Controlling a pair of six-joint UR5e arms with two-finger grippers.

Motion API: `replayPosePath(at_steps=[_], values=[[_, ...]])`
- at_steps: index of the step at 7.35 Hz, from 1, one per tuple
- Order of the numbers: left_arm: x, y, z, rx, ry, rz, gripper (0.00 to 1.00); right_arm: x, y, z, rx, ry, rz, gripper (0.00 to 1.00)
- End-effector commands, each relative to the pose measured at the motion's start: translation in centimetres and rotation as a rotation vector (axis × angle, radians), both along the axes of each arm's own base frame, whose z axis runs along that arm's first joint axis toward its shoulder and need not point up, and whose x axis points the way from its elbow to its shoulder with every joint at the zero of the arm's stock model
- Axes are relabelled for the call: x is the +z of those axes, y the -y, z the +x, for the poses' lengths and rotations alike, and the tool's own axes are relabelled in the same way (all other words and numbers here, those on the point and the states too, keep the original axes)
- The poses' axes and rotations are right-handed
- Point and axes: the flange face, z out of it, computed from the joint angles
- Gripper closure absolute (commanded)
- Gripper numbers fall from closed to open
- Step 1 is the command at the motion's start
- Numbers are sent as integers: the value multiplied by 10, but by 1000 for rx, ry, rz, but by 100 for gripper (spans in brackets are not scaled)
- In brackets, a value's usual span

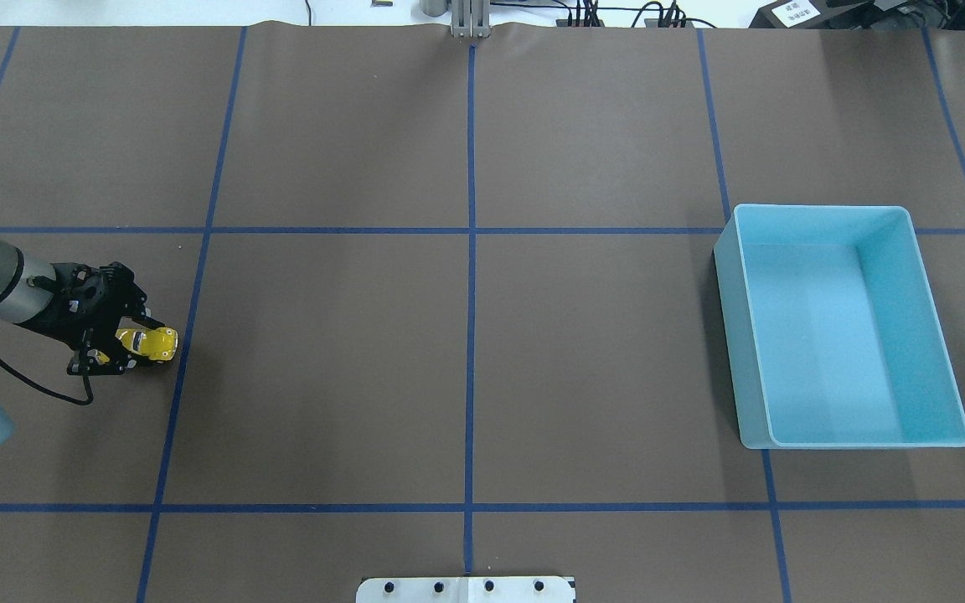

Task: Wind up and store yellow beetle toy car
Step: 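Keep pulling the car backward with the left gripper to wind it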

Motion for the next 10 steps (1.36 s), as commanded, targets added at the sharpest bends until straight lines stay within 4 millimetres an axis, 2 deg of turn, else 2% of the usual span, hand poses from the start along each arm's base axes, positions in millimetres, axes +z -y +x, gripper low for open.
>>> replayPosePath(at_steps=[1, 4, 7, 8, 9, 10], values=[[5, 0, -1, -1, -3, 3, 66, 1, 1, -1, -2, 0, 0, 0], [12, 0, -2, -3, -12, 12, 66, 1, 1, -3, -6, 0, -2, 0], [20, -2, -14, -5, -16, 1, 66, 1, 1, -3, -6, -2, -2, 0], [19, -2, -13, -2, -18, 7, 43, 1, 1, -3, -6, -2, -2, 0], [17, -2, -14, 13, -22, 43, 0, 1, 1, -5, -11, -2, -2, 0], [13, 0, -16, 9, -26, 48, 0, 1, 1, -7, -13, -1, -1, 0]])
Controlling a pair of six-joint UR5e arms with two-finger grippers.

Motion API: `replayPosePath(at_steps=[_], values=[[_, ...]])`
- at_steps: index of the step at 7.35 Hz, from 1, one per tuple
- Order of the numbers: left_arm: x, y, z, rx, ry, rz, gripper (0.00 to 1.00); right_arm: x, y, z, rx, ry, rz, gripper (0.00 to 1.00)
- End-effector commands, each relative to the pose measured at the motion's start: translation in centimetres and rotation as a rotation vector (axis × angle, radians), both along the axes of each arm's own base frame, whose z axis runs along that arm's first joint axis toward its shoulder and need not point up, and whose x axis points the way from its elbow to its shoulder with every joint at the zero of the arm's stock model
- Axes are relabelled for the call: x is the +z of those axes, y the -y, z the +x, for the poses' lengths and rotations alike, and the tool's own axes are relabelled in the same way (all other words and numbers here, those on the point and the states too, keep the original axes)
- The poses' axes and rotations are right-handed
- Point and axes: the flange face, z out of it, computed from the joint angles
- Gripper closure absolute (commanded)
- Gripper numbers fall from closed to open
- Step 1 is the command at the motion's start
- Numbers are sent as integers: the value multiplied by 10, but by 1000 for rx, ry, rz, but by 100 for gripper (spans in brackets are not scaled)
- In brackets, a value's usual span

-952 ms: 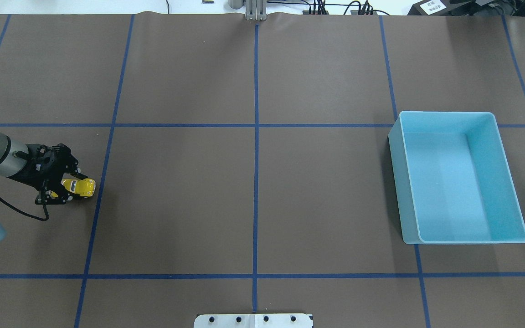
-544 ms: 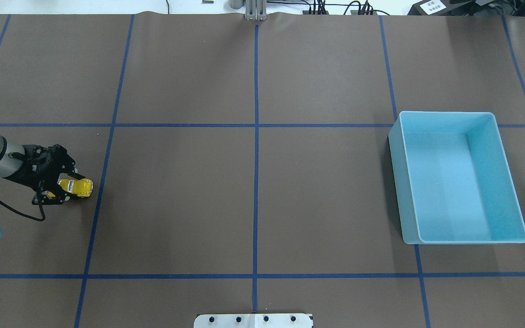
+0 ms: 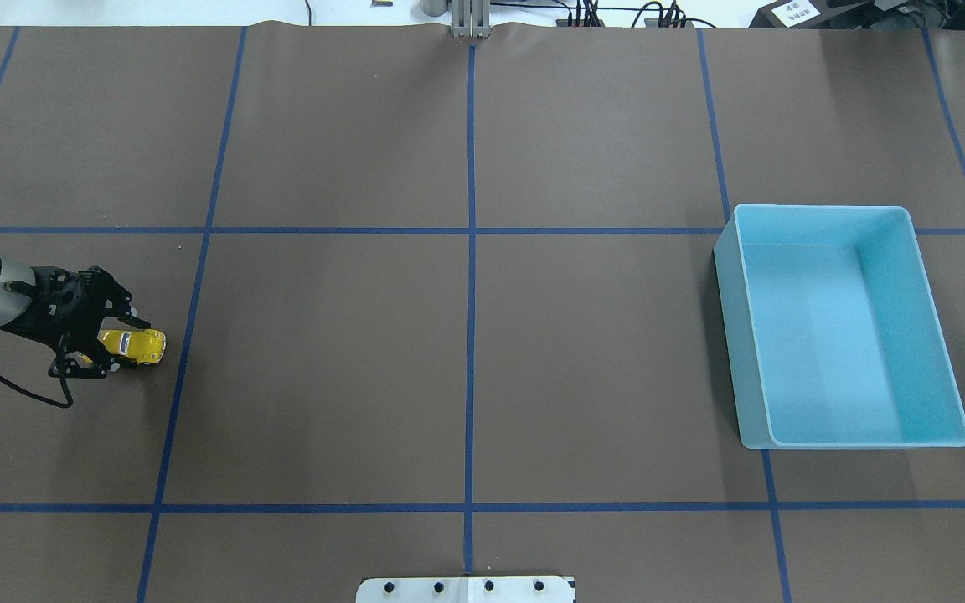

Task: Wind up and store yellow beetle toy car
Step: 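Open the left gripper to release the car and withdraw the left arm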

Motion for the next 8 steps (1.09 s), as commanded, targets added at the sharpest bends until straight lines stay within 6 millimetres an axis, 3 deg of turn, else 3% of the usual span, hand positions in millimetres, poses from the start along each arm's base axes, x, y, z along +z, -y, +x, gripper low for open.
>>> replayPosePath(at_steps=[1, 4, 6, 8], values=[[-6, 5, -9, -14, -6, 18, 0, 0, 0, -2, -4, 0, 1, 0], [-4, 25, -40, -74, 4, -19, 0, 0, 0, -2, -4, 0, 0, 0], [16, 60, -107, -185, 107, -231, 0, -1, 0, -2, -4, 0, 3, 0], [29, 77, -175, -326, 201, -456, 0, -1, 0, -2, -4, -1, 5, 0]])
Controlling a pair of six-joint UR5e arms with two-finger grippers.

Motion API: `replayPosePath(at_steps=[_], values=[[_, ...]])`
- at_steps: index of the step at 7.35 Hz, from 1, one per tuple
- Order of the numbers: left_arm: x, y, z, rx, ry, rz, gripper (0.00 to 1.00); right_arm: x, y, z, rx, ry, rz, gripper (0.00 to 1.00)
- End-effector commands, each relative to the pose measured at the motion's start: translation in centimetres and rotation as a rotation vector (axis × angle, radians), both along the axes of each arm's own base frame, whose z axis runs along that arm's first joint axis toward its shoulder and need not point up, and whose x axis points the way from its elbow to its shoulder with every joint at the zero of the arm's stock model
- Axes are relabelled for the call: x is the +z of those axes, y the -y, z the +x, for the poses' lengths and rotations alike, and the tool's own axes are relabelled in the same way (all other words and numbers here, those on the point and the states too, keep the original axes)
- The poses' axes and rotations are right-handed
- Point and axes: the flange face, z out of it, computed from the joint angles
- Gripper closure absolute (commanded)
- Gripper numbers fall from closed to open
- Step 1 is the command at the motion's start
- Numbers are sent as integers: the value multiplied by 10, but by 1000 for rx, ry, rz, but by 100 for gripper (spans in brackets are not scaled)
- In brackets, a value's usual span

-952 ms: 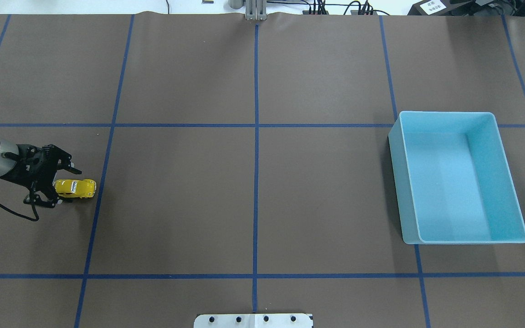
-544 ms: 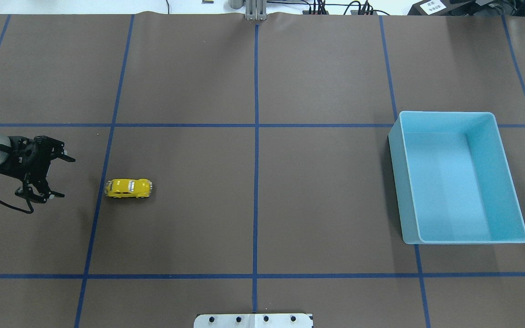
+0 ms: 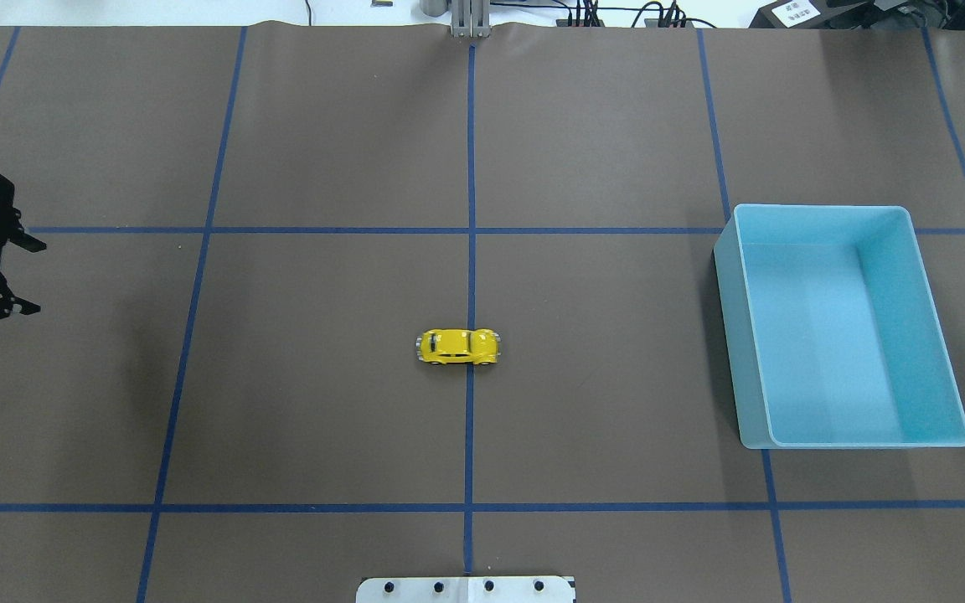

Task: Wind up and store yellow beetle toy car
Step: 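Open the left gripper to release the car and withdraw the left arm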

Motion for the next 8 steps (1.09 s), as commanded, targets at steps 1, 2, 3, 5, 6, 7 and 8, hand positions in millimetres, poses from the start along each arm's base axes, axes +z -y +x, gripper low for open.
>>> replayPosePath(at_steps=[1, 2, 3, 5, 6, 7, 8], values=[[20, 14, -82, -186, 88, -277, 0, -7, -2, 2, 0, 4, 21, 0], [21, 15, -117, -294, 109, -408, 0, -2, -10, 3, -4, 3, 19, 0], [32, 12, -151, -408, 122, -546, 0, -24, -9, 4, -7, 0, 67, 0], [53, -5, -197, -690, 109, -836, 0, -89, 21, -11, -24, 26, 182, 0], [60, -12, -211, -771, 102, -909, 0, -140, 49, -33, -59, 41, 277, 0], [75, -26, -235, -815, 88, -933, 0, -196, 63, -86, -149, 71, 380, 0], [82, -36, -252, -846, 73, -949, 0, -242, 51, -137, -236, 103, 470, 0]])
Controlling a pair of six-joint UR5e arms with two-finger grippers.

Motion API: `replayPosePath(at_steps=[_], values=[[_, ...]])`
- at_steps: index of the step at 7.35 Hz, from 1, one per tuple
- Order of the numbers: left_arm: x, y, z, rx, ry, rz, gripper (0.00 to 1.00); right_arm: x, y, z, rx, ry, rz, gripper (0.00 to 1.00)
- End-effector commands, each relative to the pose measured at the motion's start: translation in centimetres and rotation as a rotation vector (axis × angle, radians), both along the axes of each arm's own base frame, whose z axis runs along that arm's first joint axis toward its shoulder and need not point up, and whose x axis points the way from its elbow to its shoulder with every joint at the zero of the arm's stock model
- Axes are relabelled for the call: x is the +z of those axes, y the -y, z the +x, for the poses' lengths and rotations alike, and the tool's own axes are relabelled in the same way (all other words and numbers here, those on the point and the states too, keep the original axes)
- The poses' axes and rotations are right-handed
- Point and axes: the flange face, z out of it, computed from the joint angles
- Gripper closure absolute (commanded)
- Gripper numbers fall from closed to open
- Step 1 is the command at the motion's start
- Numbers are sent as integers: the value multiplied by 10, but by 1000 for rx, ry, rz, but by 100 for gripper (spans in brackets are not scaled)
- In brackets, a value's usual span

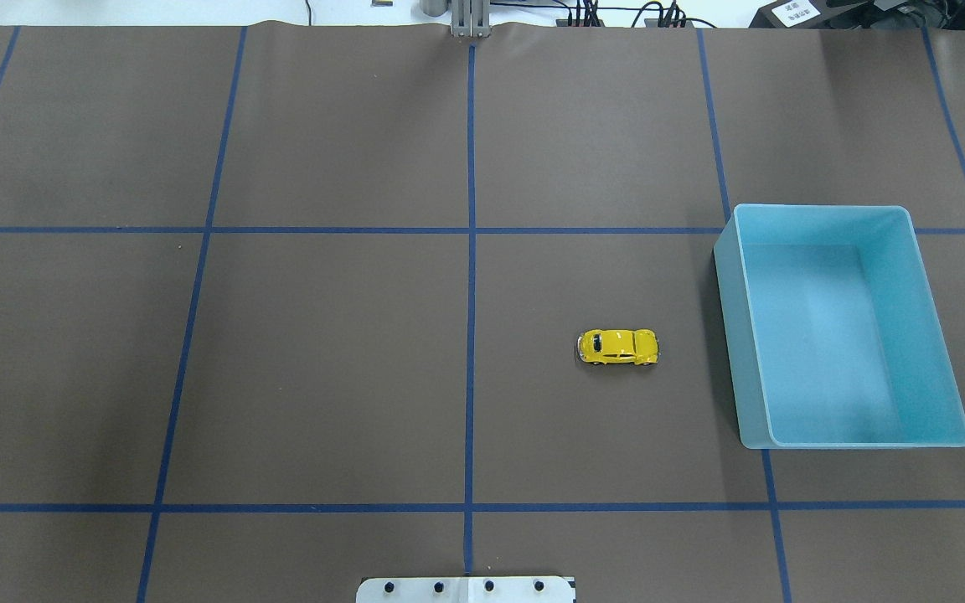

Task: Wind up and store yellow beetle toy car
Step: 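Move the right gripper from beside the bin down toward the car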

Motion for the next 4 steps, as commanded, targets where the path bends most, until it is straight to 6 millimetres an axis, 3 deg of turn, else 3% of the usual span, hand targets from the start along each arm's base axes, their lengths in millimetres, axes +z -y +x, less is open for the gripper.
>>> replayPosePath(at_steps=[1, 2, 4], values=[[21, -28, -30, -81, -5, -50, 0, -93, -27, -104, -188, 55, 184, 0], [36, -46, -37, -95, -5, -63, 0, -123, -59, -143, -277, 89, 255, 0], [42, -59, -38, -111, -6, -41, 0, -153, -115, -209, -428, 133, 375, 0]])
